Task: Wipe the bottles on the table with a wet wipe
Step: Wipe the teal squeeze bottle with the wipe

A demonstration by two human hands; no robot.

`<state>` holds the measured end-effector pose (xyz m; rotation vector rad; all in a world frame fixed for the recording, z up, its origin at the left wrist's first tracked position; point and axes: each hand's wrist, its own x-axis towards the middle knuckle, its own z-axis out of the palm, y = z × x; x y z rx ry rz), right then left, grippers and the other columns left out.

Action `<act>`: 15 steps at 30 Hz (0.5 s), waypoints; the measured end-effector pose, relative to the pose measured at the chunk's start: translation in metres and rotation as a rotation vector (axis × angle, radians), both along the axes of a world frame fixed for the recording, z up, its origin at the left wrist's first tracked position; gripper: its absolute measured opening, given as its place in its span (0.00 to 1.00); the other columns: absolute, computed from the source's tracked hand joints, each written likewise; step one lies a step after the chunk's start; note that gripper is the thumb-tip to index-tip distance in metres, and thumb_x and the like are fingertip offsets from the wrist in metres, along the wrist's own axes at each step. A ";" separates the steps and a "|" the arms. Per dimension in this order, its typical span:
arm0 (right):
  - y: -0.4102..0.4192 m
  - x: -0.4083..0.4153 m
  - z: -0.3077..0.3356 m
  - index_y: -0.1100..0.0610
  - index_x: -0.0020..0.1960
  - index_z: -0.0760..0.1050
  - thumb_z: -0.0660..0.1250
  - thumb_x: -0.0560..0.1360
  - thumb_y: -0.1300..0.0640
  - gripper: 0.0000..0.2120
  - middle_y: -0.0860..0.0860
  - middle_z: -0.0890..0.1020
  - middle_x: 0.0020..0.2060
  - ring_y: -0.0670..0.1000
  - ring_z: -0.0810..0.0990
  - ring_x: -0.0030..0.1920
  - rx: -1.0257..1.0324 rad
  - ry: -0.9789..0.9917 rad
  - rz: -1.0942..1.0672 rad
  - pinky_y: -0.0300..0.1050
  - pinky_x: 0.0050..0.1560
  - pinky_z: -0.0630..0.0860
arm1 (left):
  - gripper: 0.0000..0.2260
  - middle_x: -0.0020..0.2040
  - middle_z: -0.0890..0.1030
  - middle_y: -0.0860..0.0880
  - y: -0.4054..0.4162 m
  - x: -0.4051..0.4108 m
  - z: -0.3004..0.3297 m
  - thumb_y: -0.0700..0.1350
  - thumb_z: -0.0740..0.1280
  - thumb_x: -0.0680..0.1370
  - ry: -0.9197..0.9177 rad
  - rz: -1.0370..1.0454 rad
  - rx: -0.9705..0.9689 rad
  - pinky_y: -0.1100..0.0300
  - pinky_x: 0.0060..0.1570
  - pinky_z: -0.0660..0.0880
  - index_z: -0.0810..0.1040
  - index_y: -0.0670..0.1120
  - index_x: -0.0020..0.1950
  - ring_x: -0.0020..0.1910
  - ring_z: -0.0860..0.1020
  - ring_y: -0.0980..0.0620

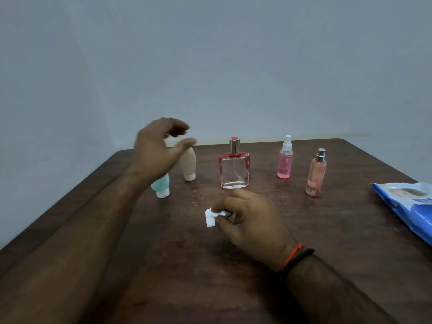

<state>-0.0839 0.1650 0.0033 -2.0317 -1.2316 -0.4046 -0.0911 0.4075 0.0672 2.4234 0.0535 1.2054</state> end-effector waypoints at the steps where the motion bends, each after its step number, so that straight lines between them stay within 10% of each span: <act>1: 0.000 0.000 0.000 0.54 0.49 0.84 0.71 0.72 0.58 0.07 0.48 0.83 0.44 0.47 0.79 0.44 0.000 0.001 0.002 0.46 0.46 0.77 | 0.14 0.49 0.81 0.60 0.014 -0.012 -0.001 0.57 0.74 0.72 0.000 0.071 -0.009 0.64 0.50 0.73 0.80 0.56 0.56 0.50 0.78 0.62; 7: 0.001 -0.002 -0.002 0.53 0.49 0.84 0.72 0.72 0.59 0.07 0.47 0.82 0.44 0.46 0.79 0.44 -0.004 0.026 -0.003 0.46 0.46 0.78 | 0.25 0.60 0.78 0.52 0.059 -0.045 -0.035 0.50 0.77 0.71 0.358 0.176 -0.266 0.54 0.56 0.75 0.75 0.51 0.66 0.56 0.77 0.53; 15: 0.003 0.000 -0.007 0.52 0.50 0.84 0.73 0.71 0.59 0.08 0.44 0.82 0.44 0.42 0.77 0.43 0.033 0.040 -0.036 0.37 0.45 0.76 | 0.13 0.49 0.83 0.54 0.050 -0.041 -0.053 0.44 0.74 0.74 0.260 0.106 -0.449 0.48 0.53 0.81 0.79 0.51 0.58 0.48 0.81 0.54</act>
